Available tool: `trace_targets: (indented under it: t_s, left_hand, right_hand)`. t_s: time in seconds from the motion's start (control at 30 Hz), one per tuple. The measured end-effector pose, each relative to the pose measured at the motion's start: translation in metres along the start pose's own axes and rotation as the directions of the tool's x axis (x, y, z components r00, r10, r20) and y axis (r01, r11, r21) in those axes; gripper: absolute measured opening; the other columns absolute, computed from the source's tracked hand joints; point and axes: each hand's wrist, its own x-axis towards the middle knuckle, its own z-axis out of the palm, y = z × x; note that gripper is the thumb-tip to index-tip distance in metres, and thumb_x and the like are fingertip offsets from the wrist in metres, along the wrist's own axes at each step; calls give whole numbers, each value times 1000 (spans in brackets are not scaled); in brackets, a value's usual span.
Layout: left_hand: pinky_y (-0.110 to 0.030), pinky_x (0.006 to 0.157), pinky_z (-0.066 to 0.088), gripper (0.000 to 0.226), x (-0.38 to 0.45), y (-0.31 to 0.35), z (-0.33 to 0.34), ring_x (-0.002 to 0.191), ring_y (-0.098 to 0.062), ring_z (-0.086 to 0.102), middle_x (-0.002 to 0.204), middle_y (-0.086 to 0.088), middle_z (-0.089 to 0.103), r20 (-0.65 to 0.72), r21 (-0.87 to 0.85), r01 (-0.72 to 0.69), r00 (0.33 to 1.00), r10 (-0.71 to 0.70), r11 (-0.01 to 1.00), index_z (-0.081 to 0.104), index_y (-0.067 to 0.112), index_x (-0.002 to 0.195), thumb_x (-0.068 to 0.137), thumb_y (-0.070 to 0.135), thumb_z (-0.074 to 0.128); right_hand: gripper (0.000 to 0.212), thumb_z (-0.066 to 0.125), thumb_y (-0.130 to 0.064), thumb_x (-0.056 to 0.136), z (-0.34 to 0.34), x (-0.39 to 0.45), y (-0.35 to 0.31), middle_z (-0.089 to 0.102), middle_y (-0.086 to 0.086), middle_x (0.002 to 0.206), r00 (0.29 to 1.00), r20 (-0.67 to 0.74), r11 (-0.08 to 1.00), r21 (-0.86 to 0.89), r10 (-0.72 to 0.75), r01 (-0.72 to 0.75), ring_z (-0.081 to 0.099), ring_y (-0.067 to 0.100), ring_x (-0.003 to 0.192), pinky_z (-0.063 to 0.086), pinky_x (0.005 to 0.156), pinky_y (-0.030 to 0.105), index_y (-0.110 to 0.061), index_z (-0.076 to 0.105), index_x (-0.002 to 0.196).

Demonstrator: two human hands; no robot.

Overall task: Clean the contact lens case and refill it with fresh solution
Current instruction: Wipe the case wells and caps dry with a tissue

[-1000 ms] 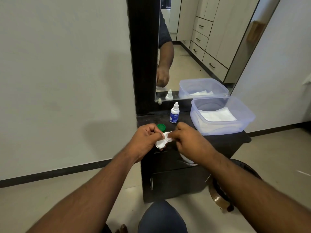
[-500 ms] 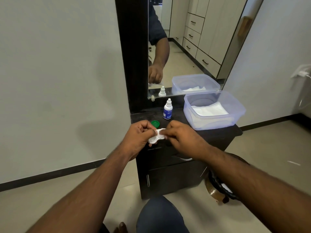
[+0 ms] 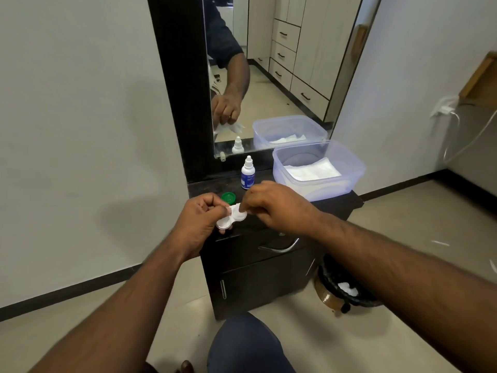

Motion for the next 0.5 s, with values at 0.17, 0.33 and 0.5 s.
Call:
trace_targets:
  t_s: [0.17, 0.33, 0.5]
  left_hand:
    - [-32, 52, 50, 12, -1, 2, -1, 63, -27, 64, 75, -16, 69, 16, 4, 0, 1000, 0, 1000, 66, 7, 76, 84, -1, 64]
    - [-30, 52, 51, 10, -3, 3, -1, 62, -21, 65, 76, -12, 70, 51, 27, -10, 999, 9, 1000, 66, 7, 77, 85, 0, 64]
    - [-32, 53, 49, 11, -1, 1, -3, 60, -18, 65, 79, -13, 69, 69, 36, -14, 998, 12, 999, 66, 8, 77, 85, 1, 65]
  right_hand:
    - [29, 66, -10, 85, 20, 1, 0, 68, 5, 103, 991, -126, 995, 95, 56, -44, 53, 11, 94, 39, 83, 21, -12, 67, 113]
    - [16, 73, -8, 77, 23, 9, 2, 66, 10, 86, 995, -84, 998, -45, -44, 41, 61, 25, 81, 47, 69, 30, -6, 72, 93]
    - [14, 76, -7, 75, 21, 13, 3, 64, 11, 84, 989, -102, 994, -31, -103, 101, 61, 23, 74, 39, 66, 21, -4, 68, 86]
